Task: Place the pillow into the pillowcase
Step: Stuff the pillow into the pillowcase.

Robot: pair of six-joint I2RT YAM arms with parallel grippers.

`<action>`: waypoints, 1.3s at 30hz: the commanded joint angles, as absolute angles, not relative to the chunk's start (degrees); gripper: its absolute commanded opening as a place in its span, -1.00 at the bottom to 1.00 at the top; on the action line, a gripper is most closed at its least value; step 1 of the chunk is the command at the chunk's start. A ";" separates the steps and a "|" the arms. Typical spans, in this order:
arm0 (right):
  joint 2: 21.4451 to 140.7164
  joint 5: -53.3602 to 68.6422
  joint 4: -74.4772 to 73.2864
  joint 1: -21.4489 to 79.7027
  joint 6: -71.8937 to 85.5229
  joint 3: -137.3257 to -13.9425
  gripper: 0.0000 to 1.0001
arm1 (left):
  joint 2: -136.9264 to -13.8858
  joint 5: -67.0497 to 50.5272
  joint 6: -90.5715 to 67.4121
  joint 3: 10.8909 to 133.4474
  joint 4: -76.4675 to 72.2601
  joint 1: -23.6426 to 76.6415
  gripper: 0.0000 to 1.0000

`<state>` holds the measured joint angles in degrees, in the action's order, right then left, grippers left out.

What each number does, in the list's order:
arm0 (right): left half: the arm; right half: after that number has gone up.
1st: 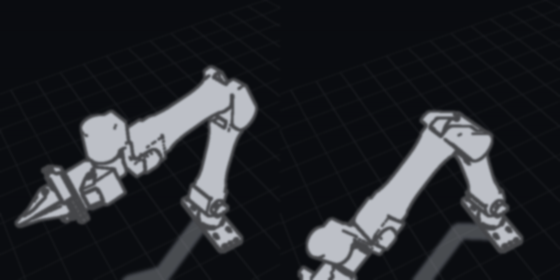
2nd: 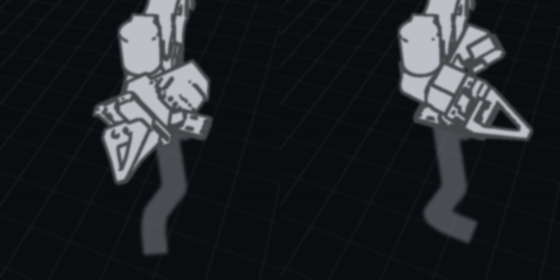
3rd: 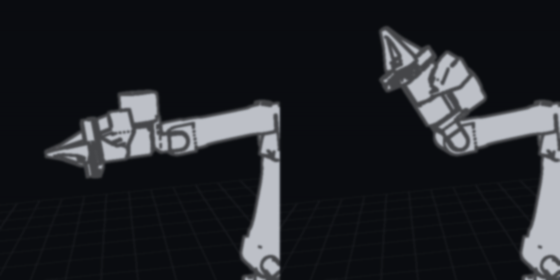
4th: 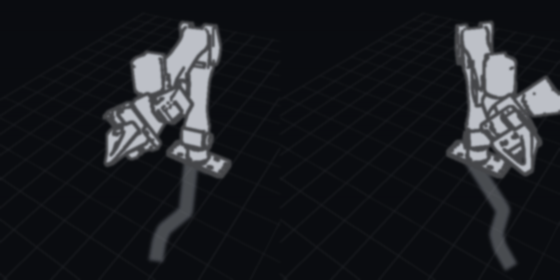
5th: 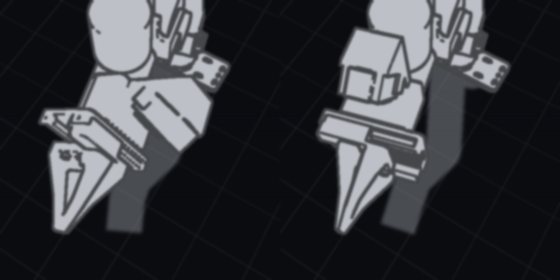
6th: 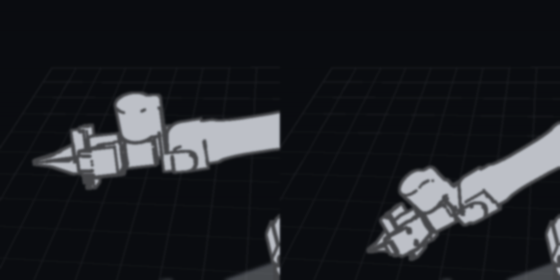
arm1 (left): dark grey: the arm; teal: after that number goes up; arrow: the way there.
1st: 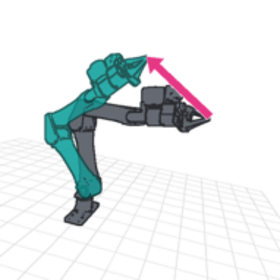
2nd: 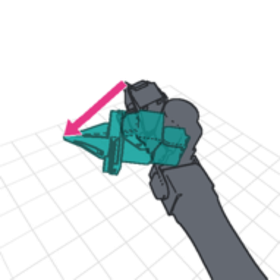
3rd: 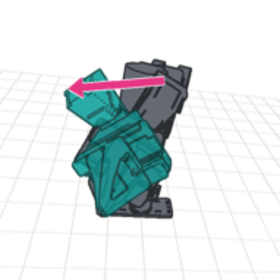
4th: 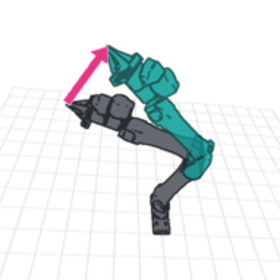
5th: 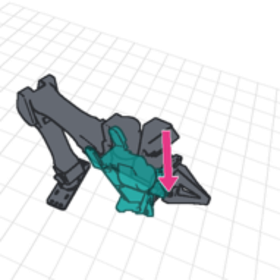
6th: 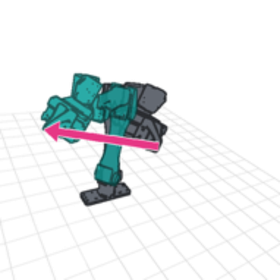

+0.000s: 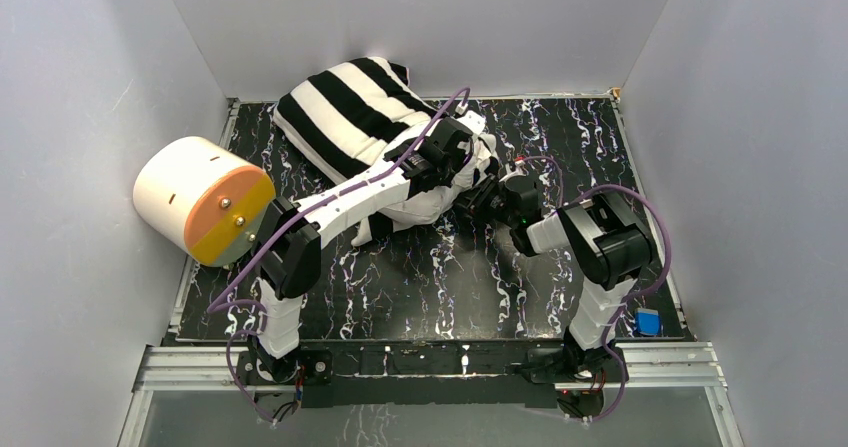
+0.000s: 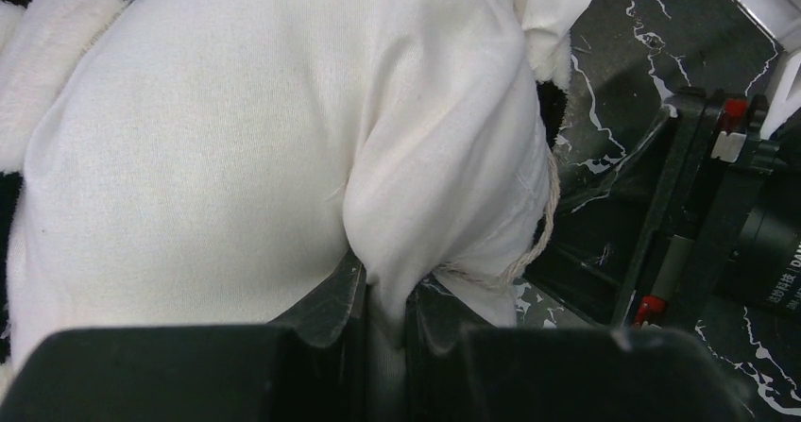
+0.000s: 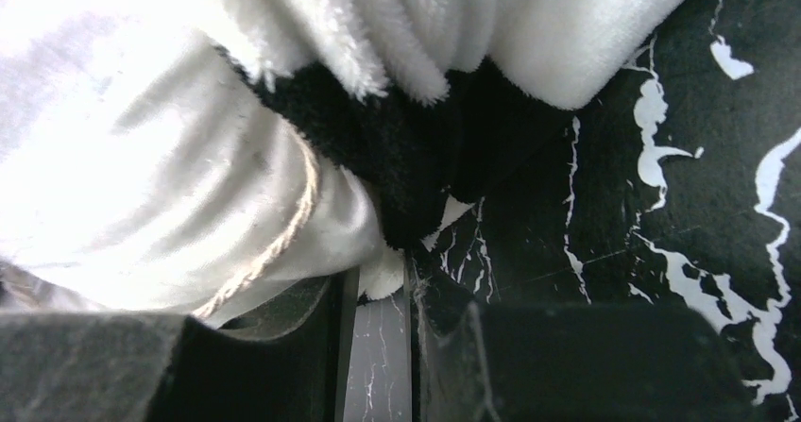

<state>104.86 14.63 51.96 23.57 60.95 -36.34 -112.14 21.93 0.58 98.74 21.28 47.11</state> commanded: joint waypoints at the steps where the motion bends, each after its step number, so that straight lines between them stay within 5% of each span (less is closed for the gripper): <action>1: 103.43 10.03 49.81 24.79 59.88 -38.15 -0.39 | -111.01 25.49 0.79 101.49 18.45 44.65 -0.91; 8: 102.23 6.23 45.09 25.72 58.71 -39.05 -0.37 | -110.92 25.75 0.86 101.80 18.44 44.65 -0.90; 19: 107.33 8.11 58.16 25.96 61.91 -39.81 -0.34 | -110.05 26.01 0.38 100.72 18.47 44.67 -0.90; 36: 109.95 1.31 51.05 28.33 63.19 -44.47 -0.35 | -110.60 26.24 0.42 101.95 18.37 44.65 -0.90; 39: 111.58 2.21 54.45 28.46 62.35 -44.68 -0.48 | -110.73 26.80 0.42 101.38 18.11 44.65 -0.89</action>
